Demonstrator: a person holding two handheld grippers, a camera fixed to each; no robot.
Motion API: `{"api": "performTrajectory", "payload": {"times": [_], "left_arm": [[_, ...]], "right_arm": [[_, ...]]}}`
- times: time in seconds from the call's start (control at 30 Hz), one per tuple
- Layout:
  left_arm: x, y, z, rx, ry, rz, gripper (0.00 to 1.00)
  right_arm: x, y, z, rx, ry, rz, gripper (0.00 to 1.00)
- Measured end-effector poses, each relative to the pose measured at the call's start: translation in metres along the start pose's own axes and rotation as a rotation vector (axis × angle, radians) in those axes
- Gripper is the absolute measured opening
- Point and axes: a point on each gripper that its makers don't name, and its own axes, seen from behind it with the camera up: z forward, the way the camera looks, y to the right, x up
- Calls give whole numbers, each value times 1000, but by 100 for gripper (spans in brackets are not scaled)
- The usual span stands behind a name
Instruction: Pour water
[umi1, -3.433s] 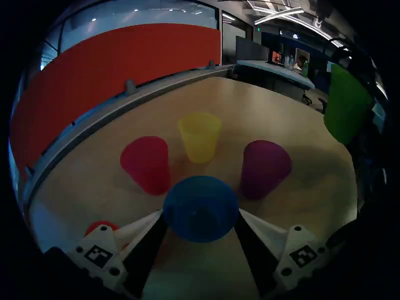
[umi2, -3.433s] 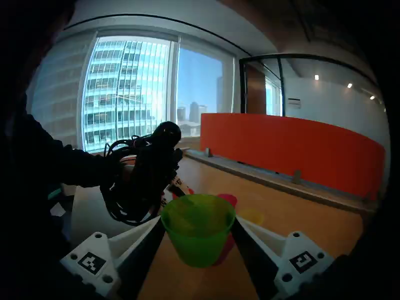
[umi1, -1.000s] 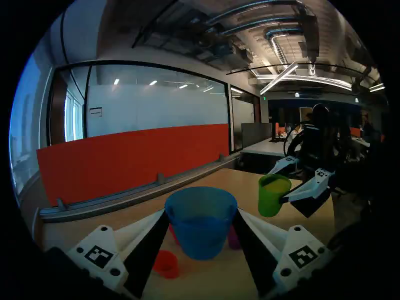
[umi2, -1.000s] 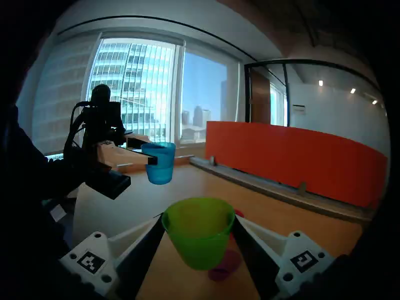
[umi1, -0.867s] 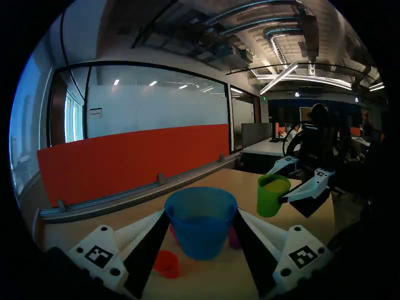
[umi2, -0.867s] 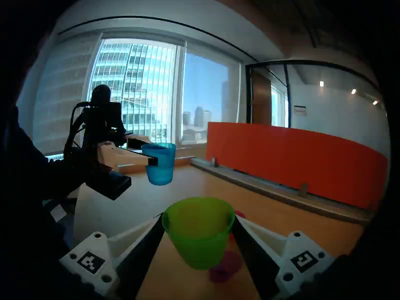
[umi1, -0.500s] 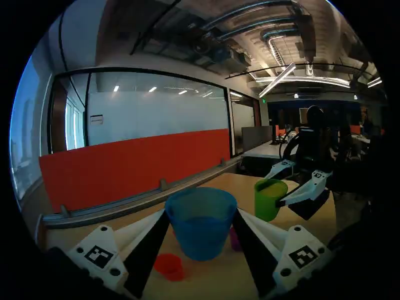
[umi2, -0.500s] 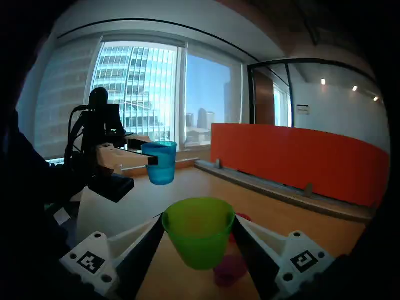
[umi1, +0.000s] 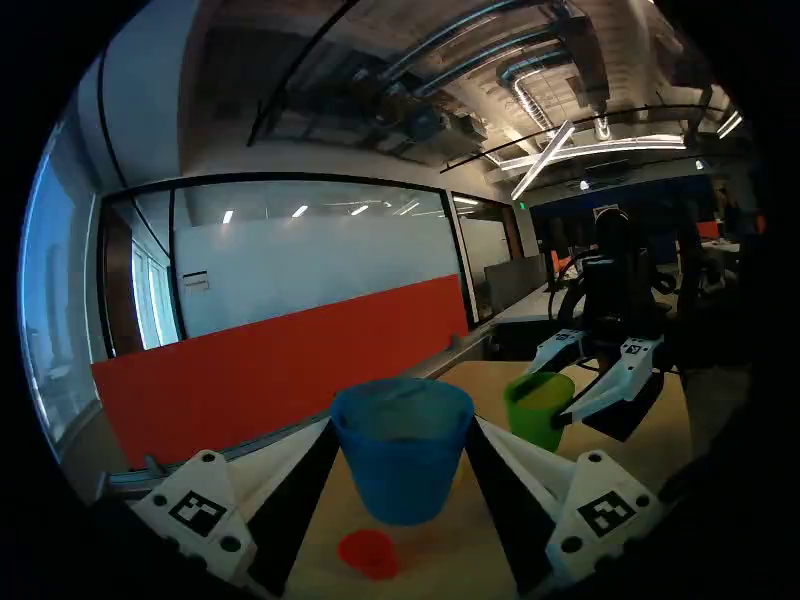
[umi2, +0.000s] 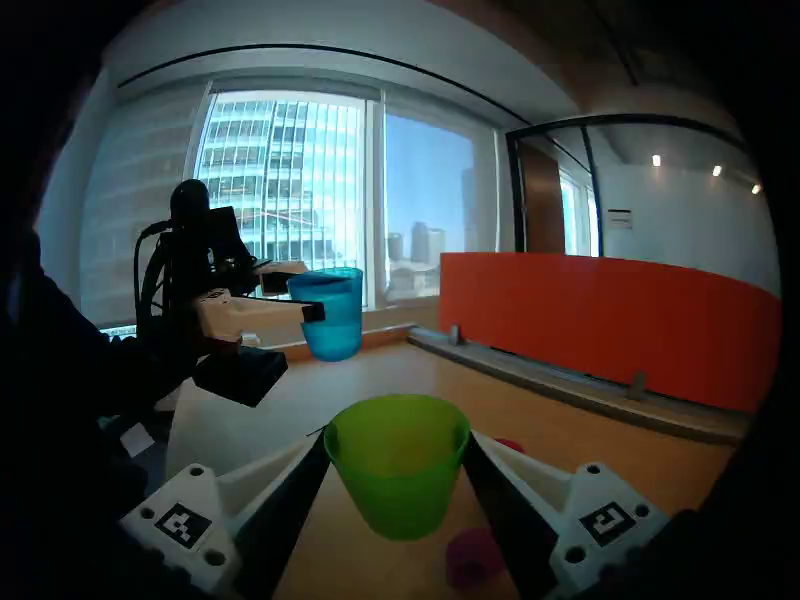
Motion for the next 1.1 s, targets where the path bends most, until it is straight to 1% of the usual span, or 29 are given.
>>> {"api": "performTrajectory", "payload": {"times": [0.13,0.27,0.47,0.67,1.1], "left_arm": [[3,-1,-1,10,2,39,86],[7,-1,-1,18,4,92,86],[15,3,2,19,14,170,86],[26,4,4,28,28,246,86],[47,10,10,32,45,364,86]], "right_arm": [[2,-5,4,16,3,0,93],[3,-10,8,30,4,-5,93],[6,-16,11,46,12,-2,93],[8,-19,15,56,19,1,93],[12,-27,23,84,31,0,93]]}}
